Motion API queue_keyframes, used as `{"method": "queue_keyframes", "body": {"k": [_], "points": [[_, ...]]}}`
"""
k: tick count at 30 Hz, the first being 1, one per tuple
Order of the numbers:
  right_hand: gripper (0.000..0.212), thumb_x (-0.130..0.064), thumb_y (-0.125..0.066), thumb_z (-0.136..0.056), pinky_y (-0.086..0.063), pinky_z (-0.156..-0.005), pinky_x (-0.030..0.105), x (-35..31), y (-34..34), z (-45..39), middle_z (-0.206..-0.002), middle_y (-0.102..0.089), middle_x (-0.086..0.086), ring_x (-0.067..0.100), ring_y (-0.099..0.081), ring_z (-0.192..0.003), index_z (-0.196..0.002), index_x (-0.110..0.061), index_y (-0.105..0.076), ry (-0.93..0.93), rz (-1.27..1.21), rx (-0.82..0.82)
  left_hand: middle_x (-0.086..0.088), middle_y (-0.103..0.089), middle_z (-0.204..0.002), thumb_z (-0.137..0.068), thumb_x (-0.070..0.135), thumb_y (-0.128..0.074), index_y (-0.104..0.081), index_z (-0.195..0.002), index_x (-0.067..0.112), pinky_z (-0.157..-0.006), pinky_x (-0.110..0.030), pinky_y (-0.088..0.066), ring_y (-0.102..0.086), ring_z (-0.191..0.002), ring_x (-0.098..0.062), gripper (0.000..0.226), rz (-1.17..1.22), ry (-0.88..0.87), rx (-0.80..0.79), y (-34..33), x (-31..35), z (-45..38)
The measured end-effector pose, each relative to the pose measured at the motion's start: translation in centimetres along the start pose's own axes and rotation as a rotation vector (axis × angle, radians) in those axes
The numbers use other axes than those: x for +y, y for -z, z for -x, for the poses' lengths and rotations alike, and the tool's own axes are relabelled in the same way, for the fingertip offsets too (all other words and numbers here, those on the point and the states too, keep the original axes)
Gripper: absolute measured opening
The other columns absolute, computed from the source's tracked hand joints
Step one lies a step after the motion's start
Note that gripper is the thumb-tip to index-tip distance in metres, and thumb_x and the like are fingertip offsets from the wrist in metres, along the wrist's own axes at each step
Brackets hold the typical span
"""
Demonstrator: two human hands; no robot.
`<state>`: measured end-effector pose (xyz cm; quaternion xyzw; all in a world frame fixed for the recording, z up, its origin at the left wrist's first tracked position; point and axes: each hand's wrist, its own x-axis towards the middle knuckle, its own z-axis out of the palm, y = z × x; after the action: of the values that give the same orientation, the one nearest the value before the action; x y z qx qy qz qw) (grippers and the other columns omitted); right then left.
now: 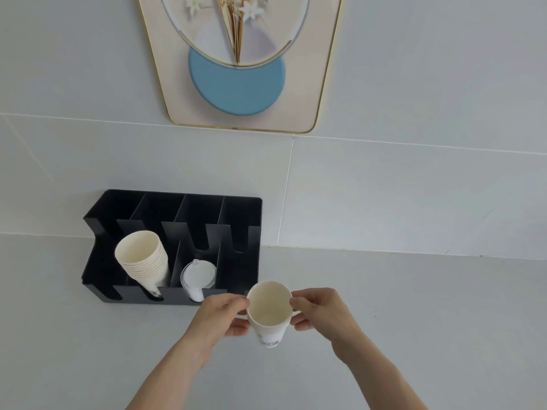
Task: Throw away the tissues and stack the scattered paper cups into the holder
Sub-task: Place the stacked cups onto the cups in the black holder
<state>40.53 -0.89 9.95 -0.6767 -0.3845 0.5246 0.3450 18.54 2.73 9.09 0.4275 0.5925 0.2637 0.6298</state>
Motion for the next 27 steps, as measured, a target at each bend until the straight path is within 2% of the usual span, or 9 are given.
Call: {"method": "queue_keyframes", "body": {"k": [2,5,12,14,19,27], "points": [[0.017,-0.013,-0.065,-0.088,-0.063,-0.075,0.032,-2.8,-0.1,0.0,-0.085,-0.08,0.004,0.023,-0.075,-0.08,-0.087,-0.014,-0.082,0.051,0.008,0.018,-0.013,-0.078,-0.091,-0.091,0.018,-0.064,-0.079,-0.09,0.01,-0.082,-0.041,-0.062,-0.075,-0.085,-0.03,0.017,0.001,-0.051,-0.007,1.0,2.5,0.2],[0.017,-0.013,-0.065,-0.086,-0.064,-0.077,0.034,-7.1,-0.5,-0.3,-0.086,-0.077,0.014,0.016,-0.072,-0.073,-0.085,-0.004,-0.08,0.116,0.026,0.055,-0.01,-0.079,-0.087,-0.092,0.02,-0.064,-0.079,-0.091,0.011,-0.081,-0.039,-0.062,-0.076,-0.084,-0.027,0.018,-0.018,-0.126,0.001,2.8,6.4,0.6],[0.017,-0.016,-0.066,-0.083,-0.064,-0.08,0.036,-14.3,-1.7,-0.8,-0.082,-0.079,0.014,0.029,-0.075,-0.084,-0.08,-0.008,-0.081,0.212,0.03,0.071,-0.015,-0.078,-0.087,-0.09,0.021,-0.068,-0.079,-0.091,0.007,-0.08,-0.039,-0.062,-0.076,-0.084,-0.029,0.018,-0.014,-0.239,0.044,6.1,13.0,0.7],[0.016,-0.015,-0.067,-0.084,-0.065,-0.078,0.036,-19.3,-7.5,-0.9,-0.081,-0.079,0.014,0.029,-0.076,-0.083,-0.081,-0.008,-0.081,0.283,0.05,0.063,-0.013,-0.078,-0.084,-0.09,0.021,-0.069,-0.079,-0.09,0.007,-0.08,-0.039,-0.061,-0.075,-0.083,-0.029,0.017,0.048,-0.322,0.089,13.0,14.9,1.5],[0.016,-0.016,-0.068,-0.085,-0.065,-0.075,0.037,-22.4,-9.4,-1.7,-0.079,-0.079,0.014,0.028,-0.077,-0.08,-0.083,-0.006,-0.08,0.311,0.01,0.066,-0.012,-0.078,-0.083,-0.089,0.02,-0.069,-0.077,-0.093,0.005,-0.08,-0.039,-0.061,-0.075,-0.08,-0.027,0.017,0.066,-0.346,0.131,15.4,16.9,1.2],[0.016,-0.019,-0.07,-0.085,-0.065,-0.075,0.038,-24.7,-17.4,-3.9,-0.077,-0.079,0.011,0.023,-0.078,-0.073,-0.086,-0.006,-0.079,0.289,0.017,0.021,-0.017,-0.077,-0.09,-0.089,0.021,-0.069,-0.076,-0.097,0.003,-0.079,-0.038,-0.06,-0.073,-0.079,-0.027,0.021,0.081,-0.326,0.212,23.4,17.0,0.3]]}}
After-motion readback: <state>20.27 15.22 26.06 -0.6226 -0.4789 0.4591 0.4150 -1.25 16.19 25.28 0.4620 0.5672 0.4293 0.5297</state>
